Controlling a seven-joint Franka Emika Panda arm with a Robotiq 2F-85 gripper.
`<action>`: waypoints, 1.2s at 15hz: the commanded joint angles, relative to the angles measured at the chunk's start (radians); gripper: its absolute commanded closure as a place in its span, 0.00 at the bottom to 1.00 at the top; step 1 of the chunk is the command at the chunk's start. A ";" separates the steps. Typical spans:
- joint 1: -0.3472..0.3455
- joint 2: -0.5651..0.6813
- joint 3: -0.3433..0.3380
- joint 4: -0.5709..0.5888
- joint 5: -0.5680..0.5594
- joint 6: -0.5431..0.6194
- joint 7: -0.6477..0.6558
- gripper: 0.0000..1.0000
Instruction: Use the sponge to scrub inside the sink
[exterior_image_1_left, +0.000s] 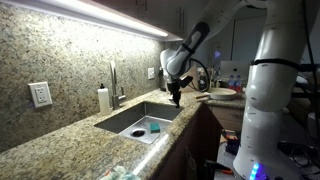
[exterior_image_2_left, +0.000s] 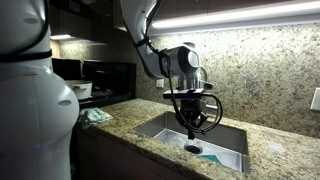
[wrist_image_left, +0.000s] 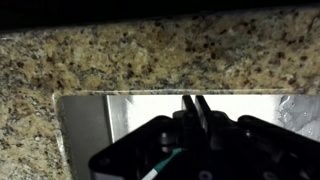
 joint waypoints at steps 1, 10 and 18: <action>-0.013 -0.037 0.014 -0.026 -0.003 -0.001 -0.003 0.91; 0.054 0.028 0.061 0.198 0.104 -0.278 -0.161 0.35; 0.038 -0.009 0.001 0.118 0.360 -0.148 -0.240 0.00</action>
